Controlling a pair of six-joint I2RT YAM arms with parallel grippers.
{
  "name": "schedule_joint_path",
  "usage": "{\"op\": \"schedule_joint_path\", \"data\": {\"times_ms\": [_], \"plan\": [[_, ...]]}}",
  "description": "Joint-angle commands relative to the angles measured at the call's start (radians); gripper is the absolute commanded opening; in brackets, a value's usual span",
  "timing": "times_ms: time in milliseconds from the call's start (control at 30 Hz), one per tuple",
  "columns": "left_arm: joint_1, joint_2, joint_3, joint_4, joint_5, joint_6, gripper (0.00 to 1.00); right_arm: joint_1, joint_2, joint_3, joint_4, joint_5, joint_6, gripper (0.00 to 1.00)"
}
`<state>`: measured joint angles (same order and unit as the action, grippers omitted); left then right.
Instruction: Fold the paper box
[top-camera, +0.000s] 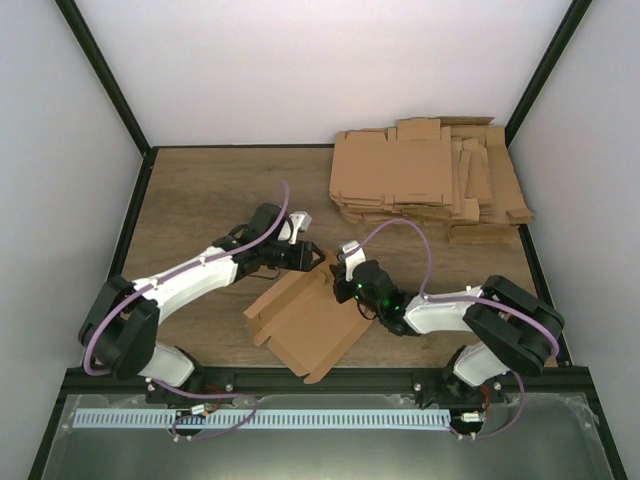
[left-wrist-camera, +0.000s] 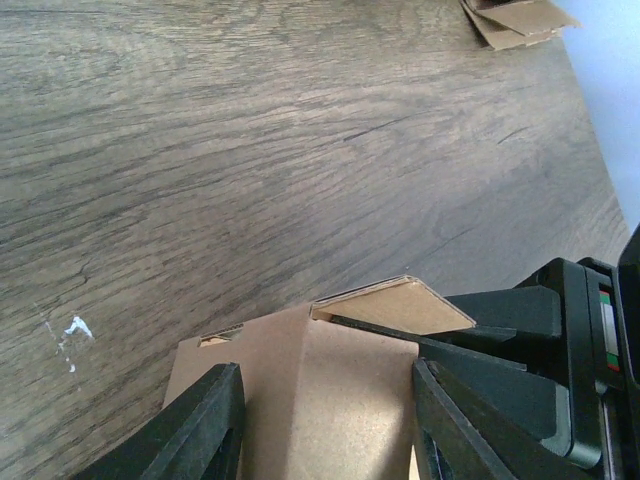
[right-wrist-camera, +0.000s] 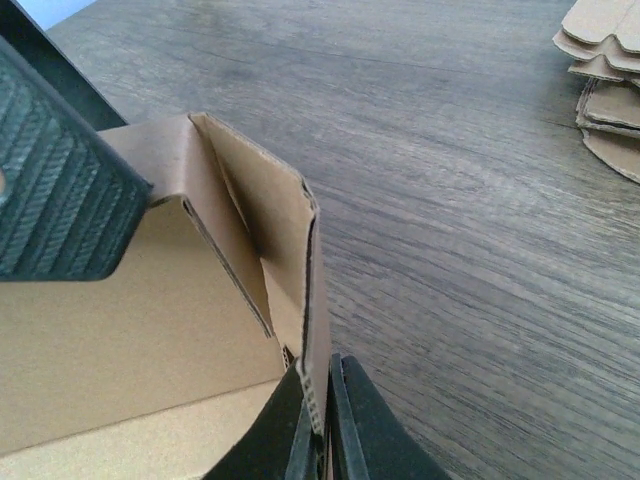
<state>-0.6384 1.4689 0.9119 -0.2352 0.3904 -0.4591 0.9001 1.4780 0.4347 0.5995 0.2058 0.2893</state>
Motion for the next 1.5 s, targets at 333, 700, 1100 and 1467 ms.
{"op": "schedule_joint_path", "data": {"times_ms": [333,700,1100,1467], "plan": [[-0.032,-0.003,-0.002,-0.084,-0.097,0.034,0.47,0.034,-0.023,0.041,-0.103,-0.019,0.017,0.07],[-0.062,-0.001,0.017,-0.114,-0.138,0.062,0.46,0.047,-0.036,0.051,-0.132,-0.022,0.046,0.08],[-0.081,0.007,0.033,-0.131,-0.159,0.086,0.45,0.047,-0.042,0.060,-0.150,-0.022,0.052,0.10],[-0.082,0.003,0.044,-0.159,-0.171,0.125,0.45,0.047,-0.065,0.058,-0.179,-0.003,0.053,0.18]]}}
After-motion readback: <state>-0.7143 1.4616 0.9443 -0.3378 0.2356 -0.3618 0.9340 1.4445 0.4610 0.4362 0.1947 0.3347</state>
